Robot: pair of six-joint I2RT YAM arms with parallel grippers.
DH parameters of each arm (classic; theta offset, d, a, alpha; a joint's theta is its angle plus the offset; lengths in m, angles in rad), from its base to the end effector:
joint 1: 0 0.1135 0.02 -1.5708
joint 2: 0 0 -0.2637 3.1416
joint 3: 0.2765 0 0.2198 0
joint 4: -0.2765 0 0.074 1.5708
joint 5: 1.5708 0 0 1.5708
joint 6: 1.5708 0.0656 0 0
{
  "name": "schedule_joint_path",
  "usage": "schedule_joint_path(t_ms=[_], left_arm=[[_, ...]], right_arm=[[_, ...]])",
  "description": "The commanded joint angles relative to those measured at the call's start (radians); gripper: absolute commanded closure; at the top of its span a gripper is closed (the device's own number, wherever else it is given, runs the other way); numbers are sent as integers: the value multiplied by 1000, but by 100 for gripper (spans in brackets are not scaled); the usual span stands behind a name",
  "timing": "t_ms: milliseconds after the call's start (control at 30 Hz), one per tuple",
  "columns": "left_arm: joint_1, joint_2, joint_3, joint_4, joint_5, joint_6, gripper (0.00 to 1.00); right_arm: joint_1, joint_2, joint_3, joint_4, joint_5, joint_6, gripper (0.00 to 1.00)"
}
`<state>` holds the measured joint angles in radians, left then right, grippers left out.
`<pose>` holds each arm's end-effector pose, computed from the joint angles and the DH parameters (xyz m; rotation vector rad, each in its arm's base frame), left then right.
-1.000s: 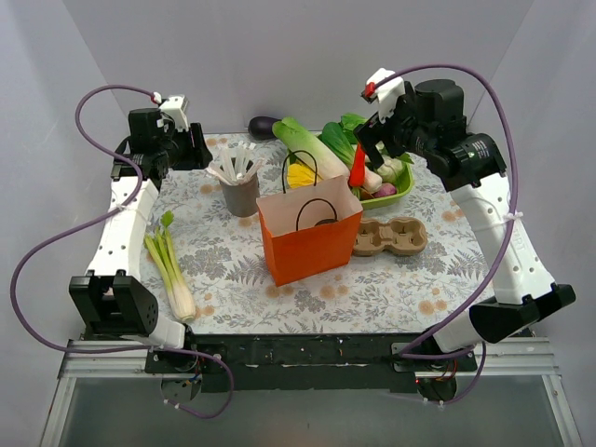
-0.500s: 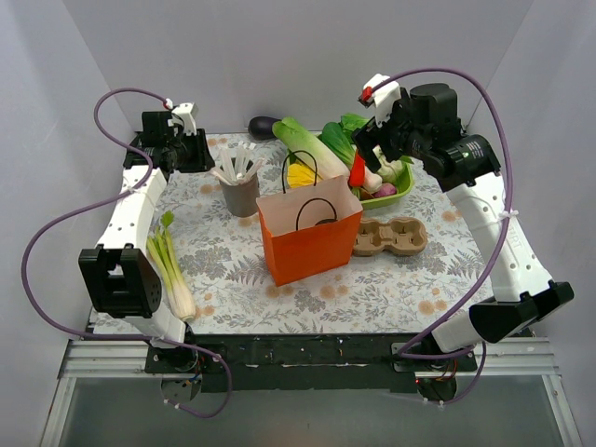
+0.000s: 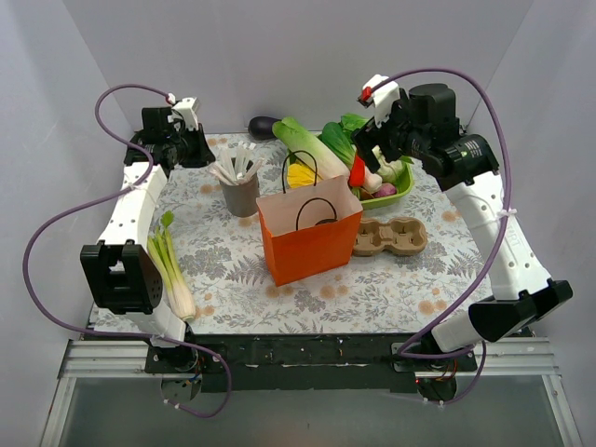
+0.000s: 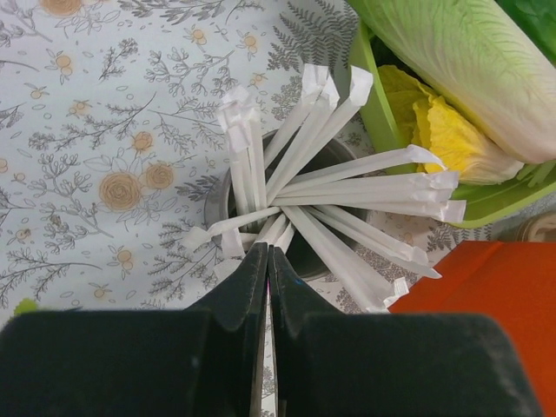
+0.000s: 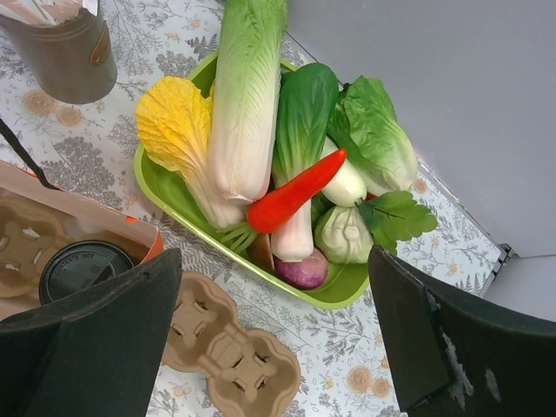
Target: Pack the takeout coffee
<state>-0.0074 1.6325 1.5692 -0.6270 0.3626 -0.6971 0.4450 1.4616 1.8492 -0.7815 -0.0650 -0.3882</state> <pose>0.3553 -0.0259 0.3370 -0.5955 2.2504 -0.7760 0.2627 0.1300 0.4576 -0.8340 1.7794 0.1011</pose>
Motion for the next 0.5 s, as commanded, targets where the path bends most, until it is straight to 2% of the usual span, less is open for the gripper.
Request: schedule_joint_path(t_ms=[0,167,467], left_arm=[[6,-88,45,55,71,24,100],[6,-151,113,40,110,33,100],[4,-275,304,-102,263,16,100]], right_arm=[[-5,9,5,51,-19,22,5],[-5,29,16,51,-30,26,6],[-19,69,34,68,13,35,6]])
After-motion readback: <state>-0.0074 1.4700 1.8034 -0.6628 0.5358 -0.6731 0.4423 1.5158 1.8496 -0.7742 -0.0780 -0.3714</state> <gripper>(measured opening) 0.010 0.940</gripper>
